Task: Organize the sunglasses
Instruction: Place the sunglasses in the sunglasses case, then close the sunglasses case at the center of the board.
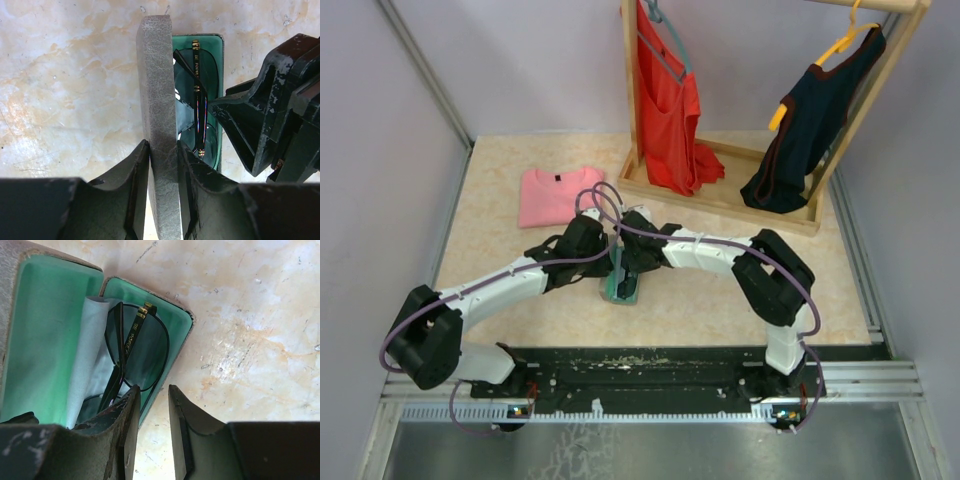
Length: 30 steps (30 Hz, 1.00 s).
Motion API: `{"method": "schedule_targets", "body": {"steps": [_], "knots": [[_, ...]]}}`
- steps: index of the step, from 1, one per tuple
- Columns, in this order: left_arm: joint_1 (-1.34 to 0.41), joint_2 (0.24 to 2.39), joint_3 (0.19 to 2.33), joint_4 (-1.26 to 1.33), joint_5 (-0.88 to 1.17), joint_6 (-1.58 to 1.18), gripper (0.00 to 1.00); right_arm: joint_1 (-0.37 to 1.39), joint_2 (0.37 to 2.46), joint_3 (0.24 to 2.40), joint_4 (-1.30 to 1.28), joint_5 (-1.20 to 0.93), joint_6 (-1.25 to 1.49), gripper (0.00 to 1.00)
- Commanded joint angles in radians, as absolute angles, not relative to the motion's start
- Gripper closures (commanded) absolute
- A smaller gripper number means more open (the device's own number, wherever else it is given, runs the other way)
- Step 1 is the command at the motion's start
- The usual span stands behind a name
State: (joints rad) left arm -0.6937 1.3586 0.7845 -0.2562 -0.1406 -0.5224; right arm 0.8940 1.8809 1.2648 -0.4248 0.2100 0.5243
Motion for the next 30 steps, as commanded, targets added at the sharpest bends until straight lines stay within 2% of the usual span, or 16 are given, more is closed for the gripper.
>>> {"method": "schedule_targets", "body": {"steps": [1,6,13,21,30], "knots": [[-0.704,1.333,0.804,-0.269,-0.124,-0.512,0.65,0.899,1.79,1.244,-0.38,0.229,0.535,0.7],[-0.704,1.332,0.809,-0.275,-0.131,-0.511,0.63,0.899,1.674,1.111,-0.251,0.21,0.573,0.7],[-0.704,1.325,0.816,-0.281,-0.124,-0.511,0.56,0.882,1.565,0.948,-0.166,0.288,0.666,0.7],[-0.702,1.291,0.819,-0.271,-0.094,-0.514,0.51,0.803,1.552,0.791,0.035,0.126,0.735,0.76],[-0.694,1.24,0.828,-0.266,-0.099,-0.502,0.46,0.793,1.624,0.787,0.102,0.028,0.744,0.85]]}}
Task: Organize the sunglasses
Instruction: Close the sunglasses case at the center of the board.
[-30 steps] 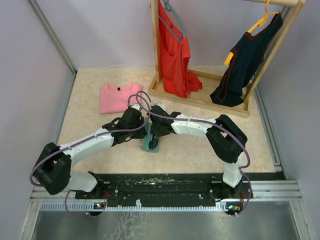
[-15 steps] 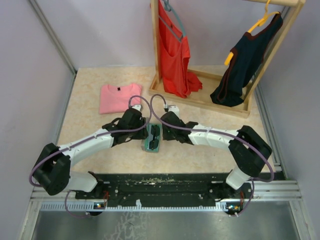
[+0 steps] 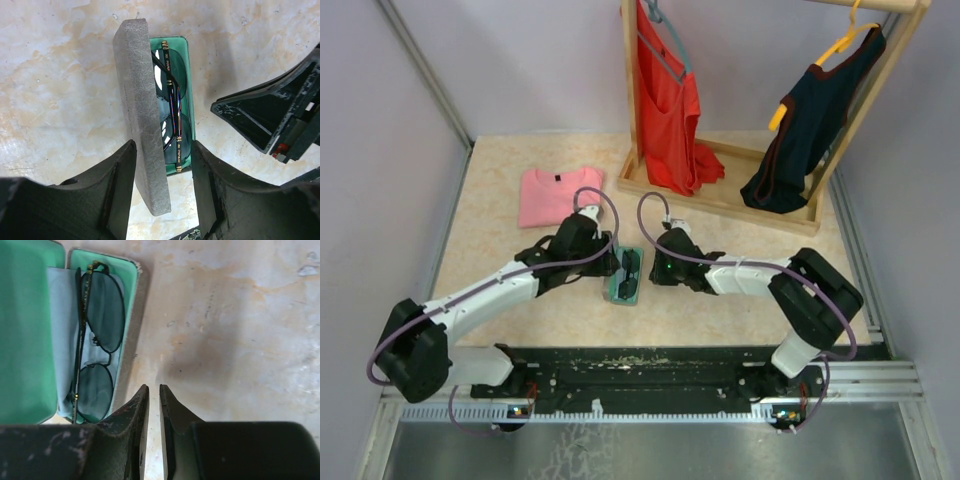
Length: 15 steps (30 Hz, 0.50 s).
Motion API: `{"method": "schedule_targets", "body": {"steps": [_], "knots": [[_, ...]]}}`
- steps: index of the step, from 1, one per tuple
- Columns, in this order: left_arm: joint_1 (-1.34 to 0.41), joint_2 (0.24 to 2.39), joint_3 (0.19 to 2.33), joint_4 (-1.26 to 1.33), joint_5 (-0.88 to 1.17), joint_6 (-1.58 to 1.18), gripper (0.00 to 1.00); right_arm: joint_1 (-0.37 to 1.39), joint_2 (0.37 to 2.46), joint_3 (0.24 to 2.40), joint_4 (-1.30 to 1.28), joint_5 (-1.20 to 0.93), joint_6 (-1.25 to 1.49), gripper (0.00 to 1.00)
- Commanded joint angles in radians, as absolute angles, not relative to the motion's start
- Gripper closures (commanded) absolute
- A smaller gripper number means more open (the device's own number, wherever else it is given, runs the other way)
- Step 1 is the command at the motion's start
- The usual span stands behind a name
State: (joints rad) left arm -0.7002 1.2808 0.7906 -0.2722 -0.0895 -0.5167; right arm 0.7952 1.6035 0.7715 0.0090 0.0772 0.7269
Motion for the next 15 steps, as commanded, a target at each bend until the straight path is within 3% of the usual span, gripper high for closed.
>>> {"method": "schedule_targets", "body": {"steps": [1,8,15], "knots": [[-0.69,1.229,0.831,-0.292,-0.14,-0.52,0.46,0.793,1.629,0.788,0.101,0.025,0.744,0.86],[-0.668,1.125,0.782,-0.306,-0.297,-0.551,0.47,0.793,1.64,0.78,0.108,0.015,0.746,0.9],[-0.663,1.157,0.744,-0.31,-0.319,-0.544,0.51,0.793,1.714,0.803,0.136,-0.027,0.742,0.93]]}}
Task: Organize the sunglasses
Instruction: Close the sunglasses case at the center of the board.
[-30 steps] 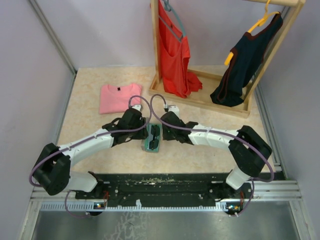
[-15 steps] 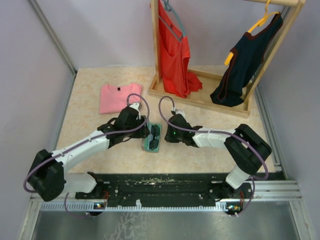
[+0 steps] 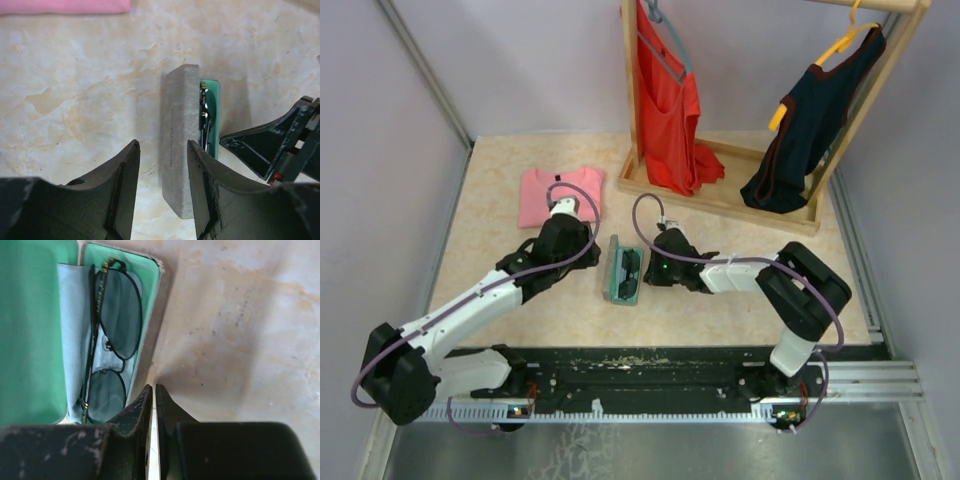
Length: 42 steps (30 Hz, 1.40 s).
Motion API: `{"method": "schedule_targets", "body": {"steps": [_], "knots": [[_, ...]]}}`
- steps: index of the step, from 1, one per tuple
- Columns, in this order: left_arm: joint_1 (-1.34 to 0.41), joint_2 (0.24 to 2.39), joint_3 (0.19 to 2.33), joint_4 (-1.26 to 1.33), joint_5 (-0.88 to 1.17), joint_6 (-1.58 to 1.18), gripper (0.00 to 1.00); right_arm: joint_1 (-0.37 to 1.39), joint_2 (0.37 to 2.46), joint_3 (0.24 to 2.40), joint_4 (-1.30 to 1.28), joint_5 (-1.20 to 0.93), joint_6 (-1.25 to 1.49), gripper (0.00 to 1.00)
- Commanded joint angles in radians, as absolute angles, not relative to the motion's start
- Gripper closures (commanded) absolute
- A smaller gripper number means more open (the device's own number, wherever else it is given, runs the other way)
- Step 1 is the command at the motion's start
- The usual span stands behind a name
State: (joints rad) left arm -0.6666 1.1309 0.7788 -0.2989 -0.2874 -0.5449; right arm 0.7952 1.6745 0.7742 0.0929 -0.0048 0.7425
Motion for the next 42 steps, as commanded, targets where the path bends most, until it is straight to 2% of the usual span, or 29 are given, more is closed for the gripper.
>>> {"method": "schedule_targets", "body": {"steps": [1,15,42], "knots": [[-0.663,1.168,0.737,-0.303,-0.309,-0.54,0.52,0.793,1.722,0.807,0.139,-0.032,0.741,0.93],[-0.663,1.29,0.718,-0.216,-0.133,-0.497,0.55,0.793,1.755,0.848,0.129,-0.043,0.725,0.93],[-0.673,1.343,0.702,-0.147,-0.049,-0.511,0.56,0.793,1.781,0.876,0.135,-0.06,0.709,0.93]]}}
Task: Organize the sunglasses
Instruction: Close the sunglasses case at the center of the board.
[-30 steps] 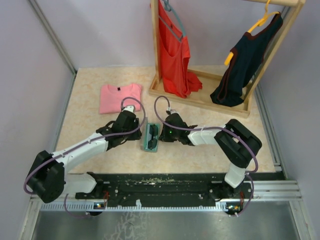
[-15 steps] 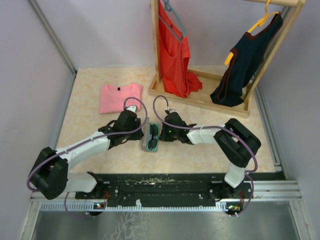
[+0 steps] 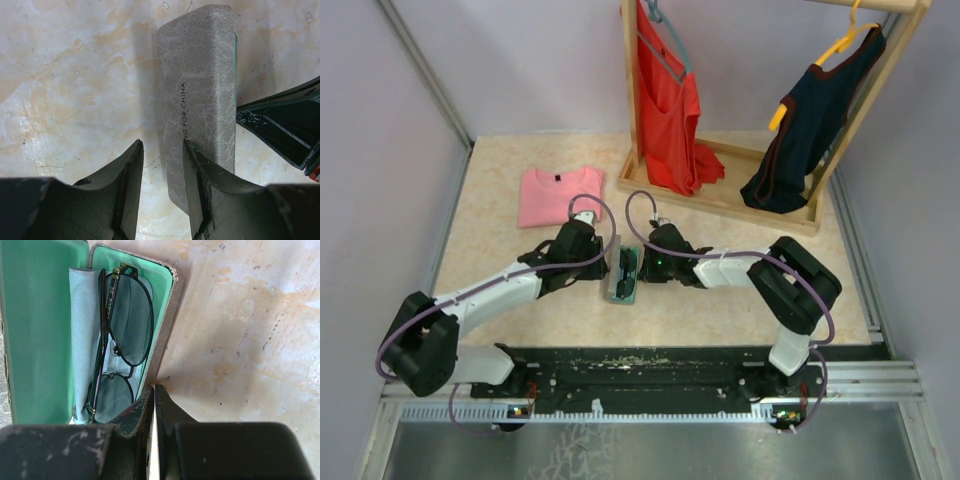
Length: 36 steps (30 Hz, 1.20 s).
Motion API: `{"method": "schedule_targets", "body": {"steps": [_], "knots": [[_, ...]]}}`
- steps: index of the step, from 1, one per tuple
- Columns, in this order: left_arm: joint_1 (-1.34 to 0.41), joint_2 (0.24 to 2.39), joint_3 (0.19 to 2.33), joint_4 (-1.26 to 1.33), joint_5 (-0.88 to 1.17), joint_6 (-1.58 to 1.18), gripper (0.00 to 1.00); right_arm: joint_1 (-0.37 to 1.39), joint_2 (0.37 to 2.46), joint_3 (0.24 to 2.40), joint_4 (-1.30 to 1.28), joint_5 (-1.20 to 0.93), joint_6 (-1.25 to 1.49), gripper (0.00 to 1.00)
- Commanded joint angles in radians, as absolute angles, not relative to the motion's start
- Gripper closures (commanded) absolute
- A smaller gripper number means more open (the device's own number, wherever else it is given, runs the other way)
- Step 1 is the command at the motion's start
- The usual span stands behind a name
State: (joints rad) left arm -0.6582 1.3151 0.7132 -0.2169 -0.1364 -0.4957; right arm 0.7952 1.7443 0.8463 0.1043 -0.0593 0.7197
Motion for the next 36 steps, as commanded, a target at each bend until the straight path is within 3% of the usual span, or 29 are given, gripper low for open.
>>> {"method": "schedule_targets", "body": {"steps": [1,36], "knots": [[-0.673,1.343,0.701,-0.146,-0.049,-0.511,0.56,0.793,1.781,0.876,0.136,-0.06,0.709,0.93],[-0.687,1.376,0.681,-0.119,-0.051,-0.513,0.57,0.793,1.755,0.867,0.122,-0.026,0.707,0.93]]}}
